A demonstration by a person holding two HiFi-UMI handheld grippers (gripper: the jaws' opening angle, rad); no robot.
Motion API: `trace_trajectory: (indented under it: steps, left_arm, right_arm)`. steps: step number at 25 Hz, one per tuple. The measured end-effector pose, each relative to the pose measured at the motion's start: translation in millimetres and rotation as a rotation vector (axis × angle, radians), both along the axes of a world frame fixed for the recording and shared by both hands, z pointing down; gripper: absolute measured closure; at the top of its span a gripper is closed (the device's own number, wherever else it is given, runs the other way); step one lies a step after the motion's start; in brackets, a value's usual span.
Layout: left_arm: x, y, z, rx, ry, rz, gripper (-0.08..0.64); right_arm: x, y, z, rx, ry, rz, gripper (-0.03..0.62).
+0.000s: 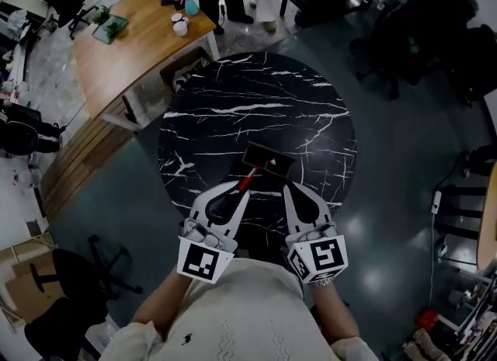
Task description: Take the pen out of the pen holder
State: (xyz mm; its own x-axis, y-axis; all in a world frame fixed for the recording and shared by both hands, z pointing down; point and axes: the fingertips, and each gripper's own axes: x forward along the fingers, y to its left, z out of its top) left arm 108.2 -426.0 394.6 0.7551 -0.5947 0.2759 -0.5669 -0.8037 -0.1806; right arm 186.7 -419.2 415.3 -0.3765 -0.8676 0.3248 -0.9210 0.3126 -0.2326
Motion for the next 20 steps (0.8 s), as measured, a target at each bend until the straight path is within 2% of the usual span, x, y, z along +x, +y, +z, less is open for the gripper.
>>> trace_trajectory:
  steps: [4, 8, 20]
  left_arm:
    - [-1.7, 13.4, -27.3, 0.002, 0.021, -0.020, 0.506]
    - [-6.8, 20.7, -39.0, 0.014, 0.024, -0.044, 0.506]
    - [-17.8, 19.1, -39.0, -0.004, 0.094, -0.076, 0.506]
  right_arm:
    - [-4.2, -2.5, -28.6, 0.089, 0.002, -0.034, 0.574]
    - [-7.0, -0.4, -39.6, 0.126, -0.001, -0.055, 0.574]
    - [-15.4, 9.9, -29.6, 0.082, 0.042, -0.069, 0.574]
